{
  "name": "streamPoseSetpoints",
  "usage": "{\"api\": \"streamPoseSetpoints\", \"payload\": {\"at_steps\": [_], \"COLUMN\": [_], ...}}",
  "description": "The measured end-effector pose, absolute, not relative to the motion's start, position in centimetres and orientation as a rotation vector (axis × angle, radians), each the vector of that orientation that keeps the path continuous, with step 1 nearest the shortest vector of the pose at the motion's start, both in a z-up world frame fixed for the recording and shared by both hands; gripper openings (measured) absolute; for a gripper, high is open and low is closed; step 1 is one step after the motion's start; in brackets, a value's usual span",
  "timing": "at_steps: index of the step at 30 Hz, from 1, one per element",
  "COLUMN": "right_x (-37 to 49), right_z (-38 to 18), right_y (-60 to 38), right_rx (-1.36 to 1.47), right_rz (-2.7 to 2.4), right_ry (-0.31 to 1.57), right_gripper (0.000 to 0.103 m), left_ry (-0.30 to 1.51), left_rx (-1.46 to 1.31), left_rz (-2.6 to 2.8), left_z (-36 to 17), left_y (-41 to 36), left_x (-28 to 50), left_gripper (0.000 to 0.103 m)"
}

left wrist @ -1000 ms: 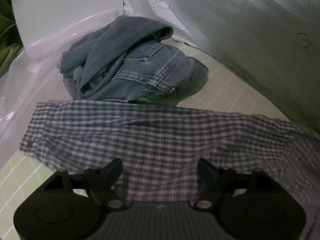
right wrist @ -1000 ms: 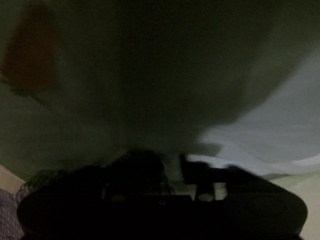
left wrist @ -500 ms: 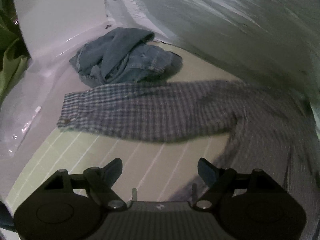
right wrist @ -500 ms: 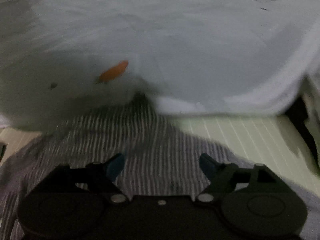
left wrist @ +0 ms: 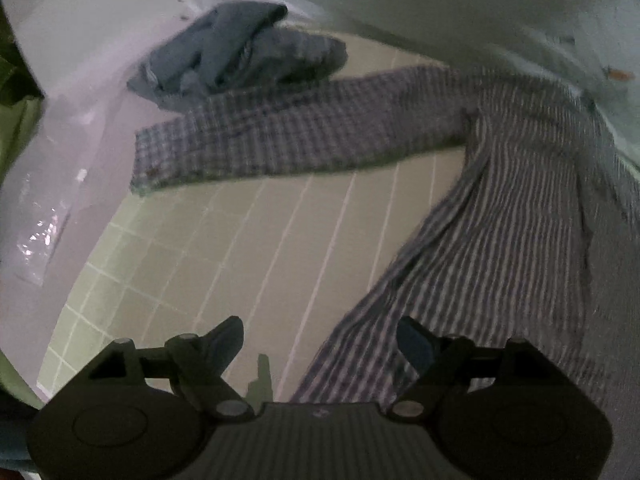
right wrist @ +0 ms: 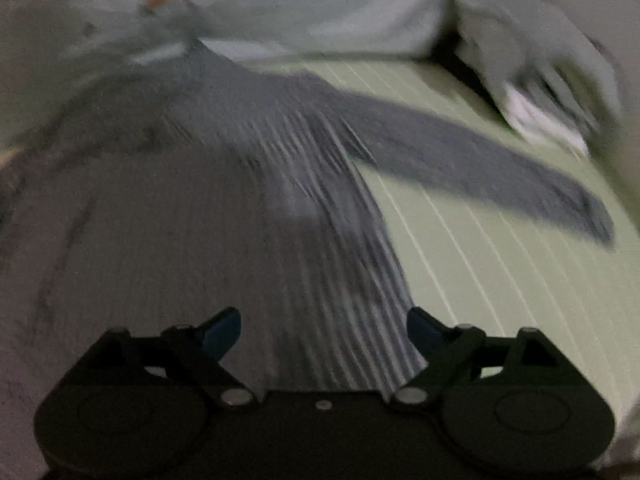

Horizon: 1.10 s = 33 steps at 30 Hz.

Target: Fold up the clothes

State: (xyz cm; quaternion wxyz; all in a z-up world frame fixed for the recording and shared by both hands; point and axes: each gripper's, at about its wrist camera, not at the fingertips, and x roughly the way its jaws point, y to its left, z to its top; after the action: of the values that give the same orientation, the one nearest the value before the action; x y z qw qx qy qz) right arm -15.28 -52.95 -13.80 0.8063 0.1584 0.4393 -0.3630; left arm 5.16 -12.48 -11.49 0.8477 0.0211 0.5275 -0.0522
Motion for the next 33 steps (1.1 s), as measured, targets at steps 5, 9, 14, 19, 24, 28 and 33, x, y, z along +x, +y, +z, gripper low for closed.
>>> {"api": "streamPoseSetpoints", "payload": {"at_steps": [5, 9, 14, 19, 24, 28, 33], "right_x": [-19.1, -21.2, -22.2, -23.0, -24.0, -27.0, -25.2], "right_z": [-15.1, -14.6, -14.7, -14.6, -12.3, -7.0, -9.9], "right_y": [-52.0, -52.0, -52.5, -52.8, -53.5, -54.4, -54.5], "right_rx": [0.376, 0.391, 0.409, 0.517, 0.53, 0.58, 0.385], "right_rz": [-0.904, -0.977, -0.953, -0.859, -0.814, -0.822, -0.842], "right_ry": [0.958, 0.937, 0.973, 0.971, 0.961, 0.842, 1.043], "right_gripper": [0.091, 0.095, 0.092, 0.045, 0.0, 0.0, 0.011], "left_ry": [1.149, 1.153, 1.162, 1.176, 1.183, 1.187, 1.245], "left_rx": [0.062, 0.101, 0.118, 0.094, 0.03, -0.077, -0.013], "left_rz": [-0.152, -0.161, -0.193, -0.179, -0.178, -0.226, -0.112], "left_z": [-13.3, -14.0, -14.6, -14.8, -12.6, -9.3, -11.9], "left_y": [-12.1, -12.5, -13.3, -13.6, -12.7, -11.2, -12.2], "left_x": [5.2, 5.3, 5.2, 4.6, 3.0, 0.3, -1.1], "left_gripper": [0.084, 0.084, 0.073, 0.006, 0.001, 0.002, 0.026]}}
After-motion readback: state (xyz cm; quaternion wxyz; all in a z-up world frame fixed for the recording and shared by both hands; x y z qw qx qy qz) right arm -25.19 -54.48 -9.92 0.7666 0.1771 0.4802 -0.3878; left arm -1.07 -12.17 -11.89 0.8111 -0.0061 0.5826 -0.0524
